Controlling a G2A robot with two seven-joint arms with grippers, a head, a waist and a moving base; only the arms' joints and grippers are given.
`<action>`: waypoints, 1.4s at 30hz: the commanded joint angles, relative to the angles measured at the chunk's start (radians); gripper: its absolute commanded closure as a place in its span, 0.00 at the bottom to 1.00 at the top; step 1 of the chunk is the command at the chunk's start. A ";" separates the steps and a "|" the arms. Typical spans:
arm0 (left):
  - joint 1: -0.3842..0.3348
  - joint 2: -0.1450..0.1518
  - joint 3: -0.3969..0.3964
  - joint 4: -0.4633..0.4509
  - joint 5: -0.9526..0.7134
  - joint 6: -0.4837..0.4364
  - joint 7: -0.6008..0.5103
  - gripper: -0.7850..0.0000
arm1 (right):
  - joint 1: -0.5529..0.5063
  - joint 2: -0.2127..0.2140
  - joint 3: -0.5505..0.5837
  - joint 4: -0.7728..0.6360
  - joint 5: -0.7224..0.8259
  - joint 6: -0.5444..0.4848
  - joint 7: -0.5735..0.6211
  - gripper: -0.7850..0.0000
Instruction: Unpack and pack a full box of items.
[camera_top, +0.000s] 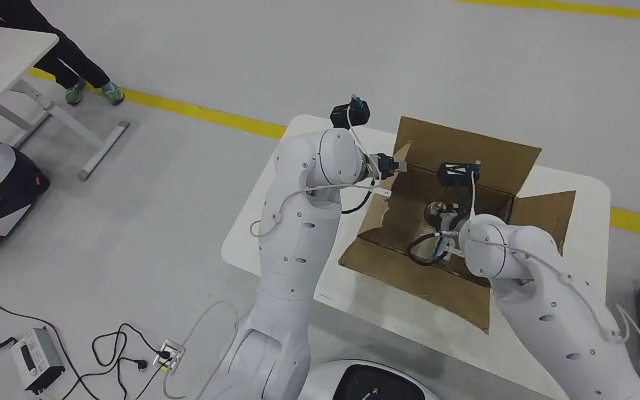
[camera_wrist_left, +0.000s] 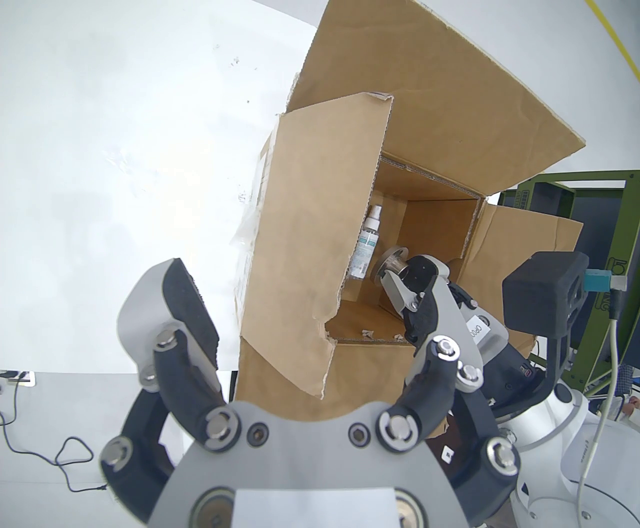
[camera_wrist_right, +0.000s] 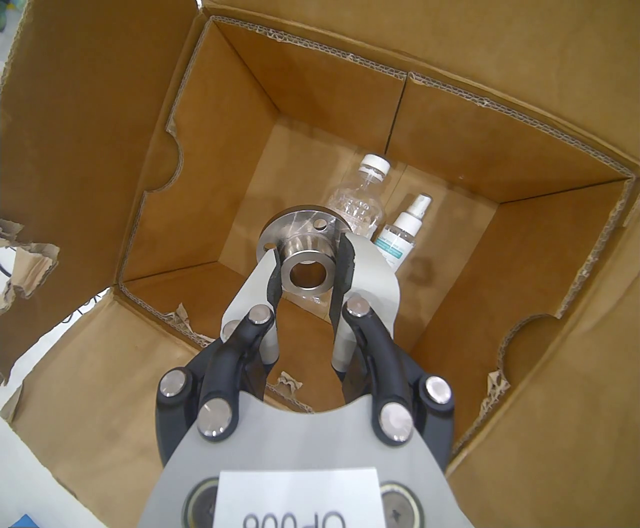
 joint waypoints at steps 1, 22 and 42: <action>0.000 0.000 0.000 0.000 0.000 0.000 0.000 0.00 | 0.000 0.000 0.000 0.000 0.000 0.000 0.000 1.00; 0.000 0.000 0.000 0.000 0.000 0.000 0.000 0.00 | -0.014 -0.118 -0.068 0.337 0.300 -0.056 -0.384 1.00; 0.000 0.000 0.000 0.000 0.000 0.000 0.000 0.00 | 0.108 -0.244 -0.159 0.671 0.376 -0.178 -0.437 0.37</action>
